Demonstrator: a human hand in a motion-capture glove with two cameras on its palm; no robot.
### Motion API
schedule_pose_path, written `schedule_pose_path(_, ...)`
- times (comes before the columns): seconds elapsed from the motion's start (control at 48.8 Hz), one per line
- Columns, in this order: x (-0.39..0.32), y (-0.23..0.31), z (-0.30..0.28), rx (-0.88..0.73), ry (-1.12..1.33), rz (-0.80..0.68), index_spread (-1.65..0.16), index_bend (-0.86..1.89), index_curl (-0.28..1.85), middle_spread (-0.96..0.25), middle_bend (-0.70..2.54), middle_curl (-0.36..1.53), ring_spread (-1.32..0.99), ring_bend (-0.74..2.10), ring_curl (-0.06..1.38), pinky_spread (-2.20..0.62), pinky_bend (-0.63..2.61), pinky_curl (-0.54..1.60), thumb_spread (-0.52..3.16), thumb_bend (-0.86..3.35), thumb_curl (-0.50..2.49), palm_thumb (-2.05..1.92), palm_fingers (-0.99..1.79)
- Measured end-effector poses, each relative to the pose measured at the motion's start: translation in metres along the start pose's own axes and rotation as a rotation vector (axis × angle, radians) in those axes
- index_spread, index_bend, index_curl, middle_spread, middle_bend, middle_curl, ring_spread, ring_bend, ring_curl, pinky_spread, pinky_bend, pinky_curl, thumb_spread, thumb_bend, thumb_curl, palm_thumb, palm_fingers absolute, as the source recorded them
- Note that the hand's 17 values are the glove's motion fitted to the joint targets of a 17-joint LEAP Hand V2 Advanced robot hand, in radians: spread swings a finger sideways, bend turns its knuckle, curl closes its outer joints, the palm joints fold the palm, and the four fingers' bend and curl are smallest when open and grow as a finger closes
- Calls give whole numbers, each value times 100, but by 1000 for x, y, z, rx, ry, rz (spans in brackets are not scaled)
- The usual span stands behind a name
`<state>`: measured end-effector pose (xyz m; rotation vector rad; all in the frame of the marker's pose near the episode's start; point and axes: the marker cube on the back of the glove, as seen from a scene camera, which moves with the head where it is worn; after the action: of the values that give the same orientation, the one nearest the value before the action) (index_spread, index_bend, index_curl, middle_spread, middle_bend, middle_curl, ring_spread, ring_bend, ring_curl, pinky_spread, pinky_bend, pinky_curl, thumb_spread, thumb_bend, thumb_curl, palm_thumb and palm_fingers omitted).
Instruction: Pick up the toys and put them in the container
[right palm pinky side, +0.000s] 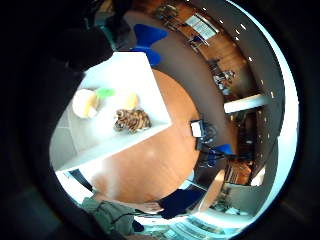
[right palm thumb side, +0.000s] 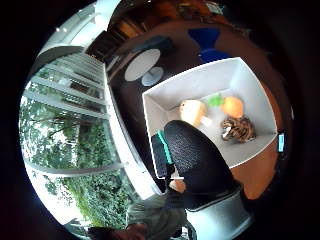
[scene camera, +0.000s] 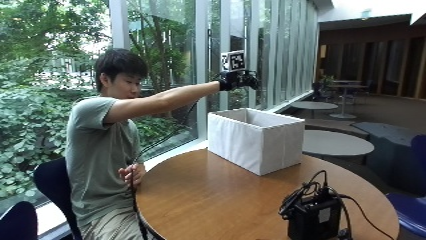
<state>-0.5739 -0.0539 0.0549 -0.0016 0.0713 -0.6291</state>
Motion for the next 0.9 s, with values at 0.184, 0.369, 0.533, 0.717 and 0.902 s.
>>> schedule_pose_path(0.184,8,-4,23,-40,3,16,-23,15,48,-18,31,65,-26,78,57,-4,101,36,127,-5,50,-6,-4)
schedule_pose_path(0.369,-8,-8,33,-31,-142,-47,-24,16,46,-18,31,62,-23,70,54,-3,93,34,131,-4,41,-6,-5)
schedule_pose_path(0.533,-19,-13,34,-34,-252,-159,-24,15,43,-17,31,60,-22,67,52,-2,89,32,133,-4,36,-5,-3)
schedule_pose_path(0.717,-7,-20,40,-31,-241,-119,-24,16,41,-17,27,57,-21,65,51,-2,86,32,135,-3,32,-4,-3)
schedule_pose_path(0.902,-3,-27,60,-114,-146,-126,-24,15,40,-17,26,55,-20,62,50,-1,84,32,136,-3,29,-4,-2)
